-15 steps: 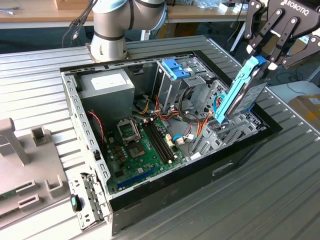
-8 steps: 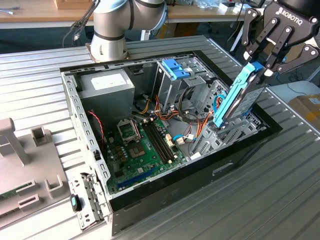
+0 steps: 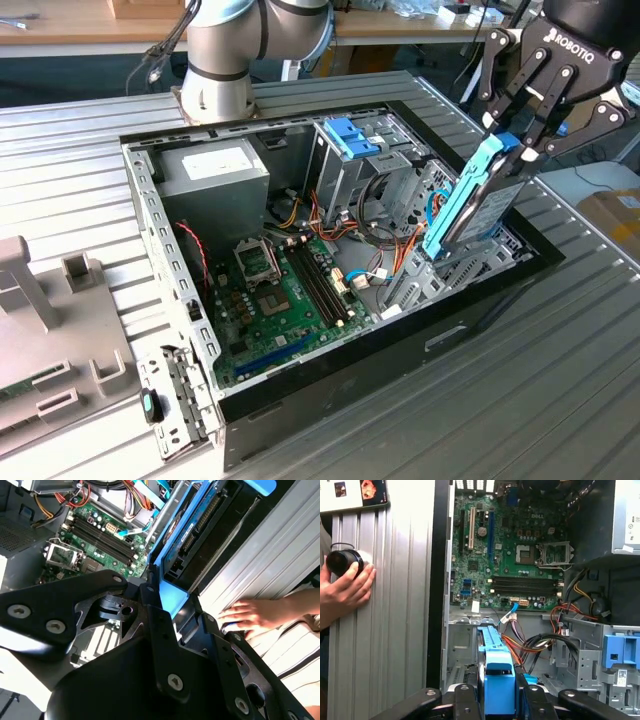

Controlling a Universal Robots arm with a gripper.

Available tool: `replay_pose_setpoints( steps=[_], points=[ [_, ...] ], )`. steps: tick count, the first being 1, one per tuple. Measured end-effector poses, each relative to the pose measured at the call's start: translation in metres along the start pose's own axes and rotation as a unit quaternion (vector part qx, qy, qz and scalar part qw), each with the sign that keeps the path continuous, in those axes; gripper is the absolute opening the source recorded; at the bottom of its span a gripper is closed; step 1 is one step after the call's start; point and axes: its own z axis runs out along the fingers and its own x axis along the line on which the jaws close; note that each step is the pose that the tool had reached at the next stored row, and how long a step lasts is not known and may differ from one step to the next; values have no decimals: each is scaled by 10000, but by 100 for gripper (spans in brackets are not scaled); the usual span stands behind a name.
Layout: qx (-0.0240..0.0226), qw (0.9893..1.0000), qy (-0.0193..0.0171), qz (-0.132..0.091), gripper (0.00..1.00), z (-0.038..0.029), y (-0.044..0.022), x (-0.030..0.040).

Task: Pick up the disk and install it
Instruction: 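Insert the disk into the insertion slot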

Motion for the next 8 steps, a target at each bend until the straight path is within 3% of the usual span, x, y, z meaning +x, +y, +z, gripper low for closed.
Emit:
replay_pose_setpoints(
  steps=[3, 8],
  points=[
    [0, 10000, -3, 1, 36, 12, 0, 0],
    [0, 10000, -13, 27, 36, 125, 0, 14]
  ],
)
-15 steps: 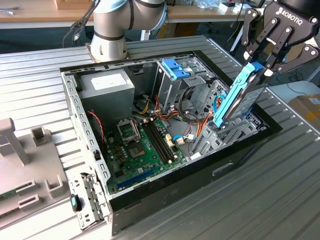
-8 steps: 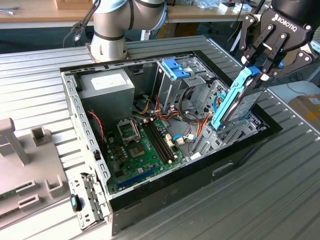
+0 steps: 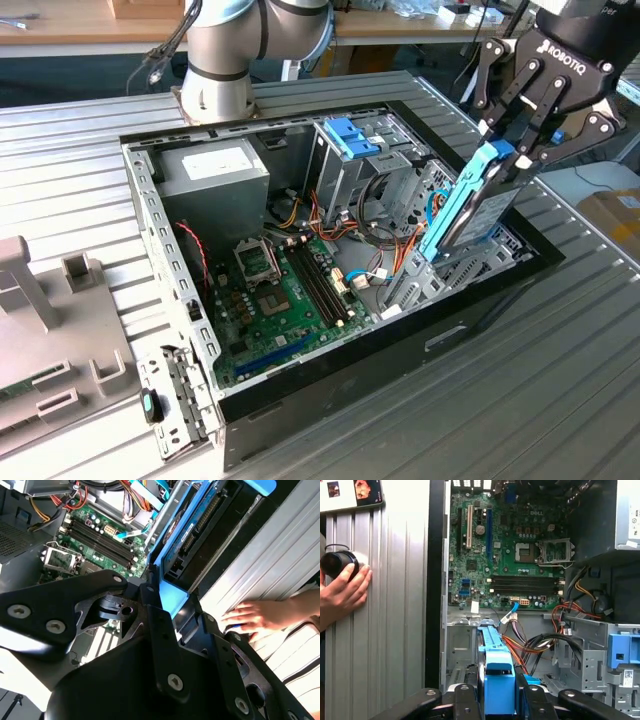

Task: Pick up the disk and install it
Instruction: 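Insert the disk into the insertion slot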

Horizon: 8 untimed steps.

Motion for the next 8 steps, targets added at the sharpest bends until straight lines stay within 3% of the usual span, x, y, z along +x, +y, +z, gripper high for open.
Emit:
replay_pose_setpoints(
  steps=[2, 3, 4, 8],
  points=[
    [0, 10000, -1, 73, 36, 243, 0, 53],
    [0, 10000, 0, 83, 36, 286, 0, 59],
    [0, 10000, -1, 89, 36, 317, 0, 62],
    [0, 10000, 1, 89, 36, 320, 0, 62]
  ],
)
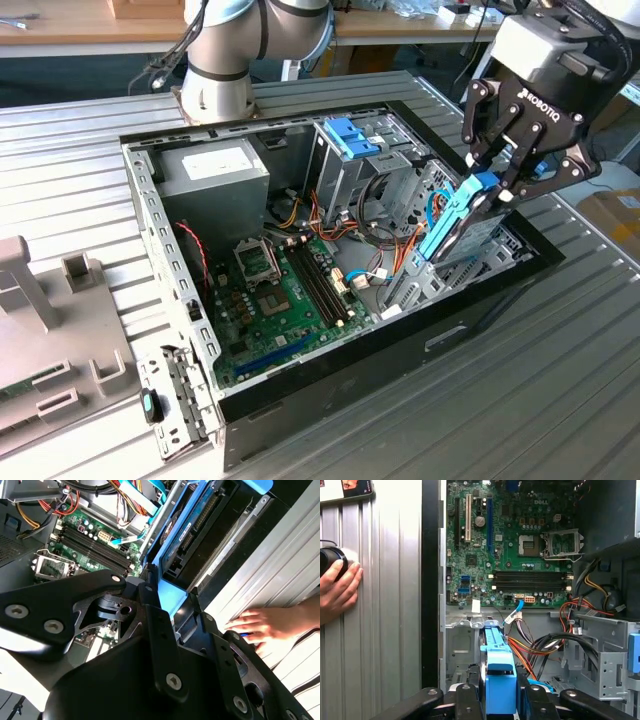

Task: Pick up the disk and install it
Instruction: 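Insert the disk into the insertion slot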

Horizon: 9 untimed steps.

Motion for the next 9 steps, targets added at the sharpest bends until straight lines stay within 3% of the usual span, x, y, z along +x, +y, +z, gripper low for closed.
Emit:
replay_pose_setpoints(
  steps=[2, 9],
  points=[
    [0, 10000, -3, 0, 36, 16, 0, 1],
    [0, 10000, 0, 0, 36, 189, 0, 4]
  ],
)
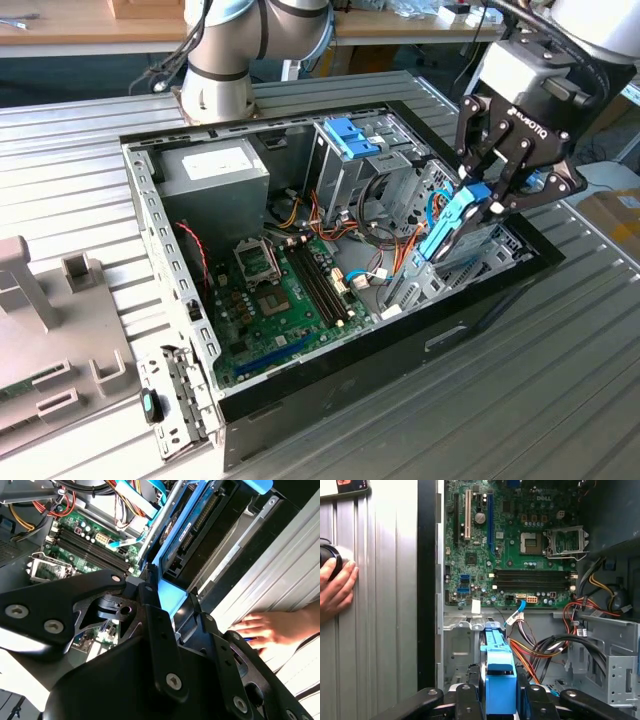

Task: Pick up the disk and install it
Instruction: 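Insert the disk into the insertion slot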

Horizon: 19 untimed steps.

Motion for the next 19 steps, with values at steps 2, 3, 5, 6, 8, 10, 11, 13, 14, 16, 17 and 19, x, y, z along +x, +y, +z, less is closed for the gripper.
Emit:
replay_pose_setpoints(
  steps=[2, 3, 5, 6, 8, 10, 11, 13, 14, 16, 17, 19],
  points=[
    [0, 10000, -1, 0, 36, 45, 0, 0],
    [0, 10000, 0, 0, 36, 54, 0, 0],
    [0, 10000, -1, 0, 36, 98, 0, 0],
    [0, 10000, 0, 0, 36, 115, 0, 0],
    [0, 10000, 0, 0, 36, 159, 0, 1],
    [0, 10000, 0, 0, 36, 194, 0, 1],
    [0, 10000, 1, 0, 36, 196, -1, 1],
    [0, 10000, -2, 0, 36, 224, 0, 2],
    [0, 10000, 0, 0, 36, 263, -1, 1],
    [0, 10000, 1, 0, 36, 264, -1, 1],
    [0, 10000, 0, 0, 36, 264, -1, 1],
    [0, 10000, -1, -1, 38, 266, -2, 2]
  ],
)
